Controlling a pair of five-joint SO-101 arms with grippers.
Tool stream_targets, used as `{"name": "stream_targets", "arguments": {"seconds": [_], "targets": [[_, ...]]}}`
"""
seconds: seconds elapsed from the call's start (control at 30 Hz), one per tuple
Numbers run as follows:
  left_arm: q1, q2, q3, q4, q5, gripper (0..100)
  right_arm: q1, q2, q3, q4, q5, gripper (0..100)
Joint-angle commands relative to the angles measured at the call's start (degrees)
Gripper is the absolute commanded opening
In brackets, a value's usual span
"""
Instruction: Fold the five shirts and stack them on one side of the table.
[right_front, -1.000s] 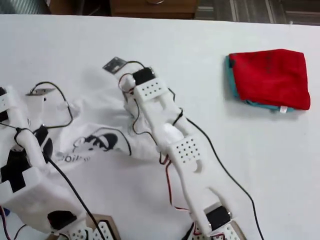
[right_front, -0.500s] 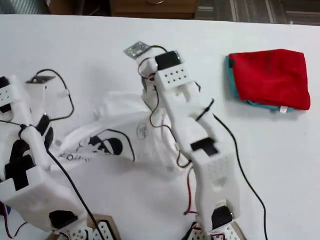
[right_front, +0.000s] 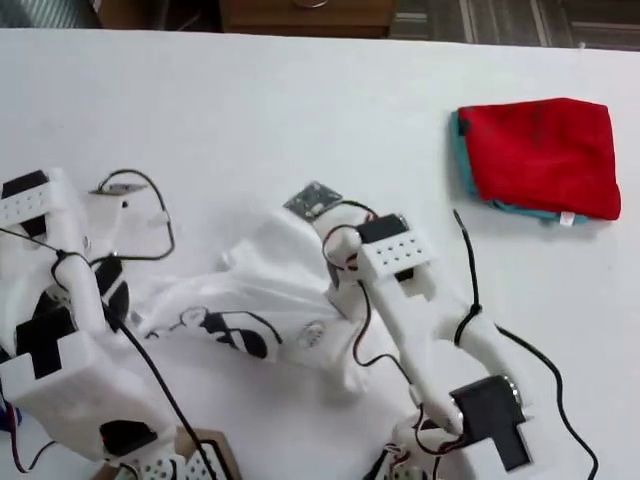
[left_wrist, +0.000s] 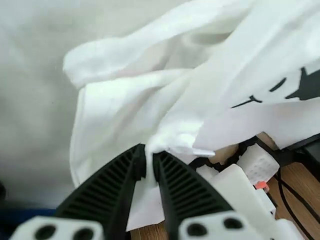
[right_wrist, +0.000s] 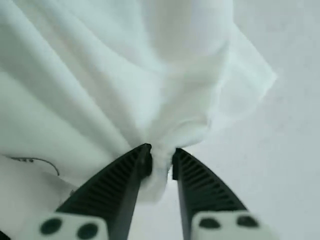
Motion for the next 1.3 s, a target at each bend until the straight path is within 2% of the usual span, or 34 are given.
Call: {"name": "stream_targets", "arguments": {"seconds": [0.0,0.17,0.27,0.4,0.53,0.73,0.9,1.27], "targets": [[0.6,-0.4,0.1,-1.3,-0.4,3,0.6,-4.9,-2.3,2.9,2.5,16.3],[0.4,-0.4,0.1,-1.4,-0.5,3,1.1,-11.9,-16.8,11.3,3.3,17.3],[0.4,-0.4,0.1,-1.4,-0.4,3,2.2,-12.1,-24.6,7.7,1.5,17.3],[0.4,-0.4,0.1,-1.4,-0.3,3,2.2,-2.0,-28.9,-1.6,-6.4,17.5],[0.4,-0.4,0.1,-1.4,-0.2,3,-0.2,14.0,-36.6,-3.3,-8.9,17.5],[0.4,-0.7,0.1,-1.3,-0.2,3,-6.2,34.4,-50.8,3.5,-8.7,17.3],[0.4,-0.7,0.1,-1.0,-0.1,3,-8.2,46.4,-61.7,7.9,-8.6,17.3],[0.4,-0.7,0.1,-1.1,-0.1,3,-12.5,51.8,-83.1,24.4,-8.4,17.6]]}}
